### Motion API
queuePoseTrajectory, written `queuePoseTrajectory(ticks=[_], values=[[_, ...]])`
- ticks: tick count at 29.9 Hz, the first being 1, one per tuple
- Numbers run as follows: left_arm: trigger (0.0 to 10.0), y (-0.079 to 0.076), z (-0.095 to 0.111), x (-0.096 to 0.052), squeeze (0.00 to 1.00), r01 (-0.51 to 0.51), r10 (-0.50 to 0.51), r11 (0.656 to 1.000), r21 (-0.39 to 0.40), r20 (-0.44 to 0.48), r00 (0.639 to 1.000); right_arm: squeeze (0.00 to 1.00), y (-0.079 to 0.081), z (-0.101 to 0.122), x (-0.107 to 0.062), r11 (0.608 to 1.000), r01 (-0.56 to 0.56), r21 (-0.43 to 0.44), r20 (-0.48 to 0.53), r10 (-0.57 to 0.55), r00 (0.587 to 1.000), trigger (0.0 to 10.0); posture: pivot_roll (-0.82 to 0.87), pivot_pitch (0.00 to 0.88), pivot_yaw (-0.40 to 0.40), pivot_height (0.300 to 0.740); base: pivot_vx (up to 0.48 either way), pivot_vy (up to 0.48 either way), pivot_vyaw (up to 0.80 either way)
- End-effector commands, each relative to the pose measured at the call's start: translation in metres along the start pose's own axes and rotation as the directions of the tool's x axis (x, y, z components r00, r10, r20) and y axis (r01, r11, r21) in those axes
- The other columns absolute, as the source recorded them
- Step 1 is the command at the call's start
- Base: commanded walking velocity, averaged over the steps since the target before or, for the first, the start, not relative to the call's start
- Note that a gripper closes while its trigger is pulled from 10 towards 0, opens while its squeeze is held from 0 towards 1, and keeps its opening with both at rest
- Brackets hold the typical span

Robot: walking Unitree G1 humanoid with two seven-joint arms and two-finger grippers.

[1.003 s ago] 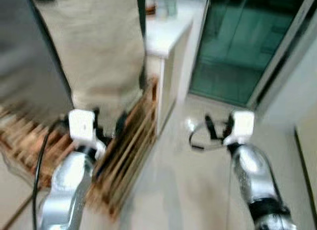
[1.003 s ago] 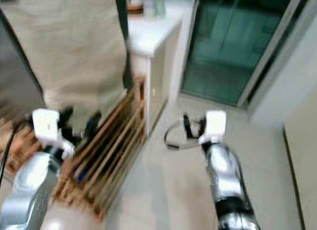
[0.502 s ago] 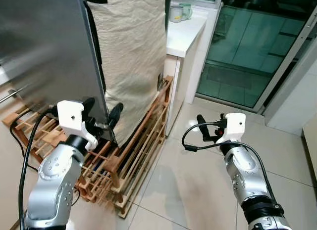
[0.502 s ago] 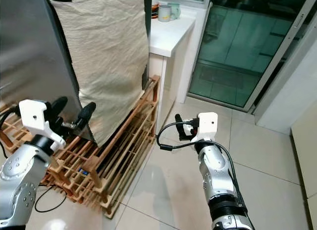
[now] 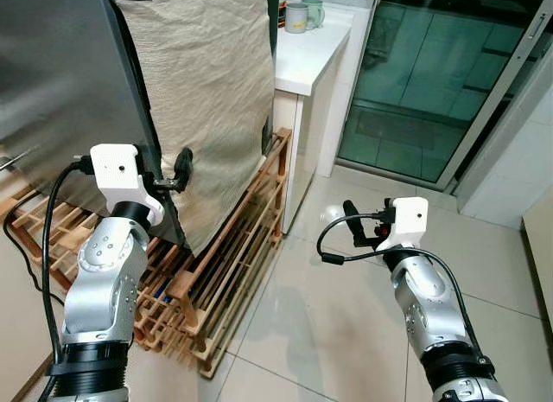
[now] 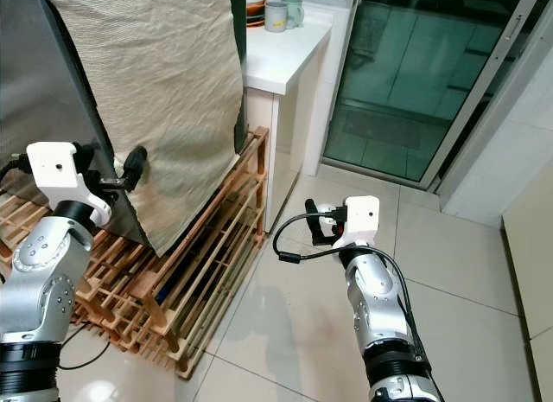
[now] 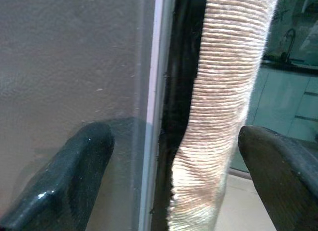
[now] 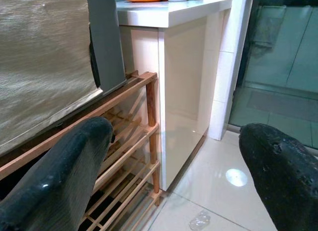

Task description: Restocking fridge

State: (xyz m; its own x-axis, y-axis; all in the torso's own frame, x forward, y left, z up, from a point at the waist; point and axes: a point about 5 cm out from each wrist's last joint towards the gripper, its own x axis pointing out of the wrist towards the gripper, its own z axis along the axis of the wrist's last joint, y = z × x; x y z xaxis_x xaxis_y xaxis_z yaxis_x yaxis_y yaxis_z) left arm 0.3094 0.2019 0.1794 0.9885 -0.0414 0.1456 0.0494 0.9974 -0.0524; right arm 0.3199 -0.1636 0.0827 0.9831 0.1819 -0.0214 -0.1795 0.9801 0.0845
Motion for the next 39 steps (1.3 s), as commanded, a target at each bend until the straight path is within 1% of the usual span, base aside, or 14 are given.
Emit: queuePoseTrajectory(ticks=[1,6,24,27,29,31,32,33,34,36,37,39], values=[[10.0,-0.009,0.003,0.004,0.0,0.035,-0.035,0.999,-0.011,0.016,0.999,0.0,-0.004,0.004,-0.002,1.0,0.009,-0.013,0.013,-0.008,1.0,10.0,-0.09,0.0,-0.004,0.74,0.0,0.0,0.0],[10.0,-0.021,0.01,0.002,0.0,0.099,-0.098,0.995,-0.025,0.039,0.994,0.0,-0.005,0.003,-0.002,1.0,0.011,-0.014,0.011,-0.011,1.0,10.0,-0.09,0.0,-0.005,0.74,0.0,0.0,0.0],[10.0,-0.032,0.006,0.002,0.0,0.15,-0.149,0.988,-0.047,0.008,0.989,0.0,-0.006,0.0,-0.004,1.0,0.016,-0.017,-0.002,-0.016,1.0,10.0,-0.09,0.0,0.005,0.74,0.0,0.0,0.0],[10.0,-0.034,0.001,0.003,0.0,0.152,-0.152,0.987,-0.045,-0.007,0.988,0.0,-0.005,-0.001,-0.004,1.0,0.011,-0.018,-0.006,-0.011,1.0,10.0,-0.09,0.0,0.006,0.74,0.0,0.0,0.0],[10.0,-0.035,-0.004,0.006,0.0,0.15,-0.151,0.988,-0.026,-0.023,0.988,0.0,-0.004,-0.001,-0.003,1.0,0.007,-0.019,-0.01,-0.007,1.0,10.0,-0.09,0.0,0.004,0.74,0.0,0.0,0.0],[10.0,-0.044,-0.01,0.017,0.0,0.181,-0.182,0.983,-0.024,-0.046,0.982,0.0,-0.003,-0.007,-0.004,0.999,-0.02,-0.027,-0.051,0.019,0.999,10.0,-0.1,0.0,0.003,0.74,0.0,0.0,0.0],[10.0,-0.047,-0.011,0.02,0.0,0.195,-0.196,0.981,-0.028,-0.051,0.979,0.0,-0.003,-0.01,-0.005,0.999,-0.03,-0.032,-0.068,0.028,0.997,10.0,-0.1,0.0,0.003,0.74,0.0,0.0,0.0],[10.0,-0.047,-0.011,0.02,0.0,0.195,-0.196,0.981,-0.028,-0.051,0.979,0.0,-0.003,-0.01,-0.005,0.999,-0.03,-0.032,-0.068,0.028,0.997,10.0,-0.1,0.0,0.003,0.74,0.0,0.0,0.0],[10.0,-0.053,-0.012,0.026,0.0,0.218,-0.22,0.975,-0.036,-0.056,0.974,0.0,-0.002,-0.013,-0.006,0.998,-0.048,-0.03,-0.087,0.045,0.995,10.0,-0.1,0.0,0.004,0.74,0.0,0.0,0.0],[10.0,-0.07,-0.01,0.034,0.0,0.297,-0.301,0.952,-0.074,-0.054,0.952,0.0,0.0,-0.019,-0.011,0.995,-0.094,-0.027,-0.121,0.09,0.989,10.0,-0.11,0.0,0.007,0.74,0.0,0.0,0.0],[10.0,-0.083,-0.007,0.038,0.0,0.351,-0.356,0.932,-0.093,-0.044,0.933,0.0,0.0,-0.021,-0.014,0.994,-0.105,-0.028,-0.13,0.101,0.986,10.0,-0.13,0.0,0.016,0.74,0.0,0.0,0.0],[10.0,-0.099,-0.004,0.042,0.0,0.419,-0.424,0.901,-0.117,-0.028,0.905,0.0,-0.001,-0.022,-0.017,0.994,-0.107,-0.029,-0.133,0.102,0.986,10.0,-0.13,0.0,0.02,0.74,0.0,0.0,0.0]])
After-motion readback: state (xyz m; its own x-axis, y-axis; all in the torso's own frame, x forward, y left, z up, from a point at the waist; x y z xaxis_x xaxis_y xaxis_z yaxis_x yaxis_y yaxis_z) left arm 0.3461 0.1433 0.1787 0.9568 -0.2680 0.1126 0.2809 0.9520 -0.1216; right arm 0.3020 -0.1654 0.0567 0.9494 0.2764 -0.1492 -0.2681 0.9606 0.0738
